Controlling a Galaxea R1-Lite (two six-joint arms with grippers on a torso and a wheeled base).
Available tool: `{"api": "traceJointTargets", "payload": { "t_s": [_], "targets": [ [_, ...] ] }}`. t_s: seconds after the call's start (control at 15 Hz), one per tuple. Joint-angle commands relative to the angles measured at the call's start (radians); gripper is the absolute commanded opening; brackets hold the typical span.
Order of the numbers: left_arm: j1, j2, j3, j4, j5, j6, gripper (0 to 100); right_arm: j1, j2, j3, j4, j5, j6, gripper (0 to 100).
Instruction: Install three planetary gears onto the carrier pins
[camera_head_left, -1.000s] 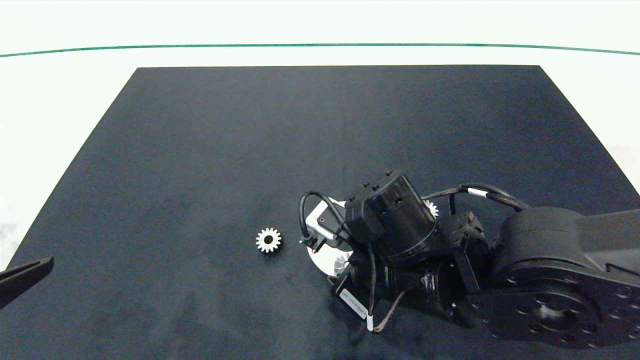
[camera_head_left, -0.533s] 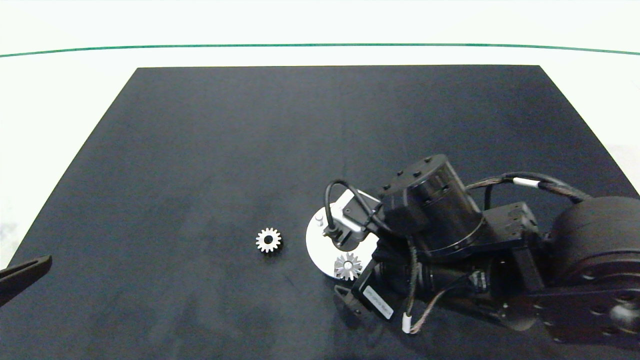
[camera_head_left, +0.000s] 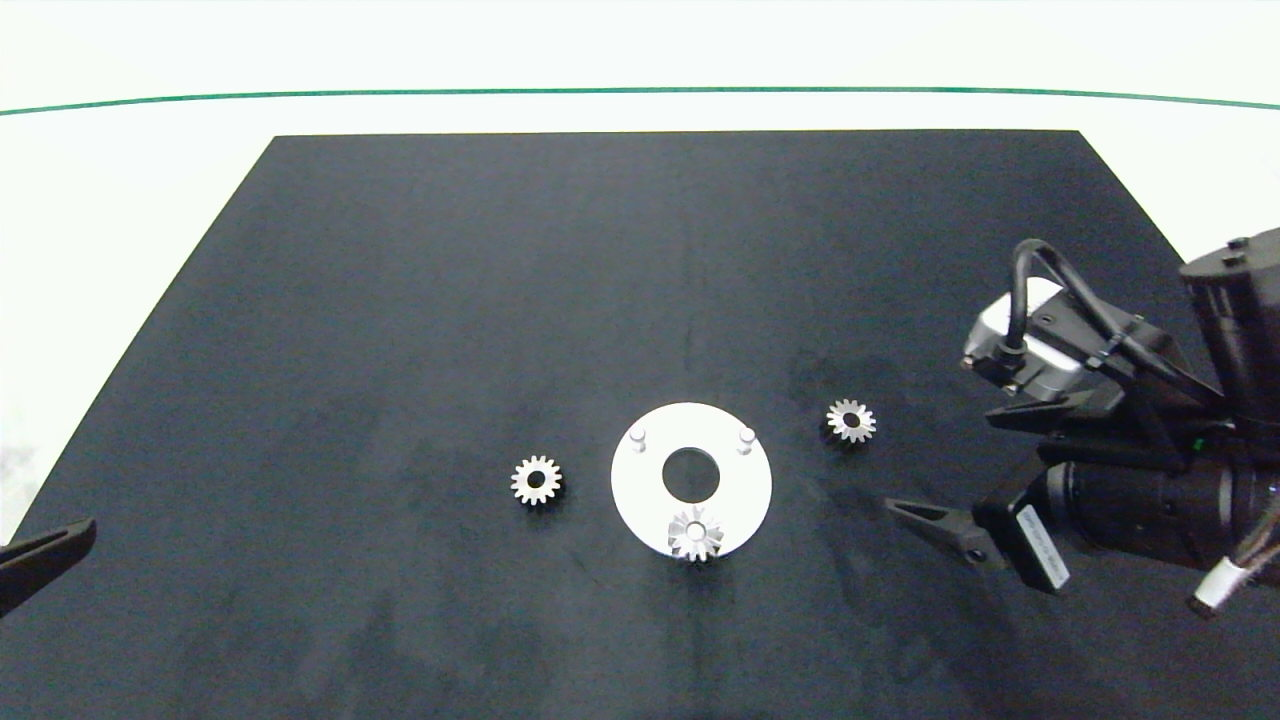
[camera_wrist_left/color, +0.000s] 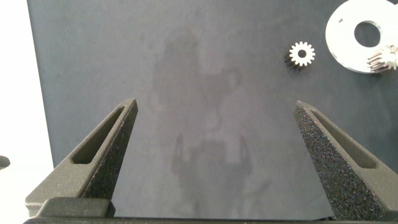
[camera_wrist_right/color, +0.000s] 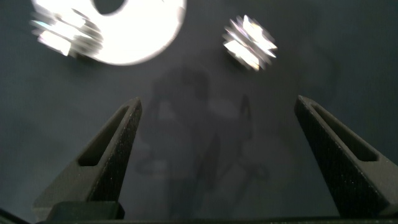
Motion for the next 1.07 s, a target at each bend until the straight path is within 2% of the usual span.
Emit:
{"api": "traceJointTargets", "payload": {
  "t_s": [0.07, 0.13, 0.27, 0.47, 0.6, 0.67, 0.87, 1.07],
  "targets": [
    [-0.002, 0.0, 0.003, 0.003, 0.001, 0.001, 100, -0.084, -0.069, 0.1, -0.032, 0.009, 0.016, 100],
    [-0.002, 0.0, 0.005, 0.003, 0.001, 0.001, 100, -0.093, -0.06, 0.117, -0.078, 0.026, 0.015, 100],
    [-0.004, 0.0, 0.003, 0.003, 0.001, 0.001, 100, -0.131, -0.027, 0.123, -0.135, 0.033, 0.013, 100],
    [-0.006, 0.0, 0.006, 0.003, -0.001, 0.001, 100, -0.17, 0.013, 0.149, -0.171, 0.046, 0.015, 100],
    [-0.006, 0.0, 0.003, 0.003, -0.001, 0.001, 100, -0.202, 0.071, 0.185, -0.27, 0.046, 0.013, 100],
    [-0.006, 0.0, 0.002, 0.003, -0.001, 0.001, 100, -0.205, 0.094, 0.186, -0.299, 0.046, 0.013, 100],
    [-0.004, 0.0, 0.002, 0.003, -0.001, 0.001, 100, -0.203, 0.149, 0.168, -0.338, 0.05, 0.006, 100],
    [-0.004, 0.004, 0.003, 0.003, -0.001, 0.001, 100, -0.202, 0.197, 0.097, -0.321, 0.07, 0.004, 100]
  ]
}}
